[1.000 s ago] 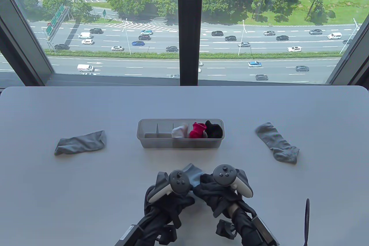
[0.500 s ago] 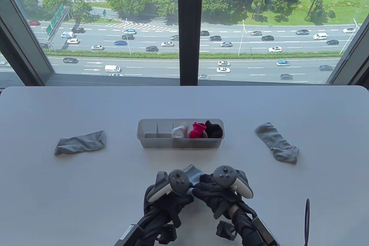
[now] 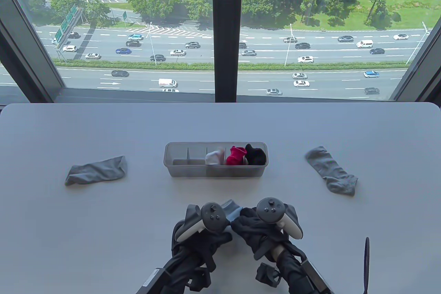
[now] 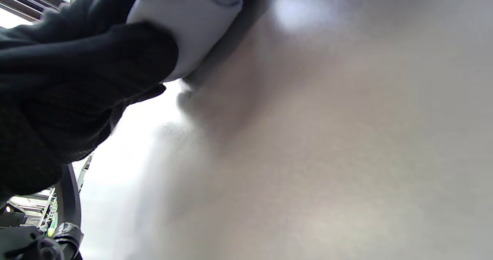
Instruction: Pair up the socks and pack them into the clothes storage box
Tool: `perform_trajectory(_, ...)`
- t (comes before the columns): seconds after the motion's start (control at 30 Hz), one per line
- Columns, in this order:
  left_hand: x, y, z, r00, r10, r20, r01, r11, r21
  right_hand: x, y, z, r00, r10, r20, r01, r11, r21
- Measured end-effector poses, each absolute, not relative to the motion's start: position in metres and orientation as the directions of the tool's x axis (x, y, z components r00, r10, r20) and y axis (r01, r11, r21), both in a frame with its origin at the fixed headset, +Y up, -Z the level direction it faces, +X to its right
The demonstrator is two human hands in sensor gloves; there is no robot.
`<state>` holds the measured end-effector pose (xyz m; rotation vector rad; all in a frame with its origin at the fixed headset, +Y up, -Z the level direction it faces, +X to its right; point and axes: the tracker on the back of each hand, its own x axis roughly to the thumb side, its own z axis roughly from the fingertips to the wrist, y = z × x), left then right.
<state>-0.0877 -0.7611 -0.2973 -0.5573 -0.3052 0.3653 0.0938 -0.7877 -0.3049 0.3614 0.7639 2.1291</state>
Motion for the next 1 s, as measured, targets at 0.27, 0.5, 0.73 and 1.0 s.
perform_trajectory(0.27, -0.0852, -0.7644, -0.2964, 0.899, 0.398, 0.185, -0.214, 0.766, -0.606, 0.0946, -0.7866, -0.3061, -0.607, 0.795, -0.009, -0.612, -0.46, 0.643)
perform_trajectory(0.5, -0.0861, -0.7602, -0.2967, 0.895, 0.398, 0.2, -0.231, 0.799, -0.555, 0.0937, -0.7877, -0.3044, -0.605, 0.796, -0.011, -0.617, -0.46, 0.638)
perform_trajectory(0.73, -0.0833, -0.7627, -0.2963, 0.899, 0.389, 0.203, -0.2, 0.775, -0.599, 0.0935, -0.7879, -0.3055, -0.595, 0.803, -0.023, -0.626, -0.446, 0.639)
perform_trajectory(1.0, -0.0855, -0.7613, -0.2966, 0.901, 0.38, 0.211, -0.211, 0.808, -0.55, 0.0941, -0.7876, -0.3052, -0.611, 0.792, -0.003, -0.612, -0.469, 0.637)
